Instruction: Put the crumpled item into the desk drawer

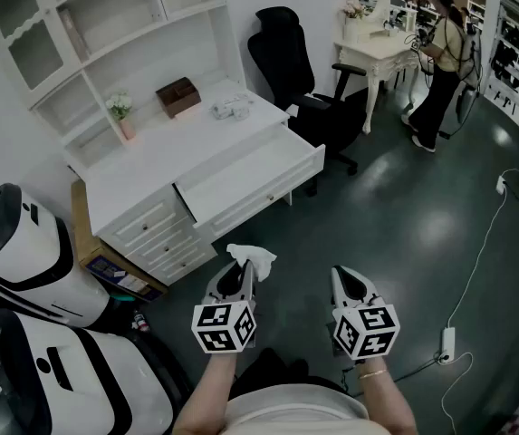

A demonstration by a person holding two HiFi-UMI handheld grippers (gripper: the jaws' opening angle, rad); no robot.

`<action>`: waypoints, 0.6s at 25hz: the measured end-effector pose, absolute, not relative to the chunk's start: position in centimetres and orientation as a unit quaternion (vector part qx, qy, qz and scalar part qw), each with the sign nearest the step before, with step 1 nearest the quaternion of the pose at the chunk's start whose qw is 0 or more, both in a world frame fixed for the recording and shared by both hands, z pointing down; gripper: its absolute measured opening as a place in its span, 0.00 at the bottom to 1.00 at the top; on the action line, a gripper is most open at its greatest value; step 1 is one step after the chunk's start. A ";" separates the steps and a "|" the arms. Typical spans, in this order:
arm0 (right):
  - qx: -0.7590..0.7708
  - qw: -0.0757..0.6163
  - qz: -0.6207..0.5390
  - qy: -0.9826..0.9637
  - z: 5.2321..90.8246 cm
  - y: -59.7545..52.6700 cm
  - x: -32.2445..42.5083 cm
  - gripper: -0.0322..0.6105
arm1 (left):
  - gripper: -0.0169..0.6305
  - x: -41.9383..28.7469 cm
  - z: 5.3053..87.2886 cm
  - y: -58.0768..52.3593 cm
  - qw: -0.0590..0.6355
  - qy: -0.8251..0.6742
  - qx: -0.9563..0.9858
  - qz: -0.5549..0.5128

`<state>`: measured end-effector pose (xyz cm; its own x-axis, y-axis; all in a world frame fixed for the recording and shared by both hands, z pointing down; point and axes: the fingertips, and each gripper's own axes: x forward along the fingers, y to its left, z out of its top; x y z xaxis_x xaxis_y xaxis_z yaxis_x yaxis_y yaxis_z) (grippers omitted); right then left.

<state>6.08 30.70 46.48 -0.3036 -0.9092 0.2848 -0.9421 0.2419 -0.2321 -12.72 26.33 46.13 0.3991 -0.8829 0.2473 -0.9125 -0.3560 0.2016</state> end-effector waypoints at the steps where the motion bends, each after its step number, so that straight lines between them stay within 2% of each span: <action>1: 0.587 0.045 0.184 -0.787 46.5 31.0 6.1 0.05 | 0.10 -12.7 46.1 26.7 0.155 -0.546 0.822 0.049; 15: 0.584 0.034 0.171 -0.793 46.3 33.0 6.2 0.05 | 0.10 -13.1 45.5 28.8 0.139 -0.557 0.817 0.058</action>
<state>6.21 32.96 46.28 -0.3155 -0.9144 0.2535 -0.9377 0.2595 -0.2310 -13.09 28.84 45.50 0.3724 -0.8938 0.2497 -0.9261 -0.3402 0.1634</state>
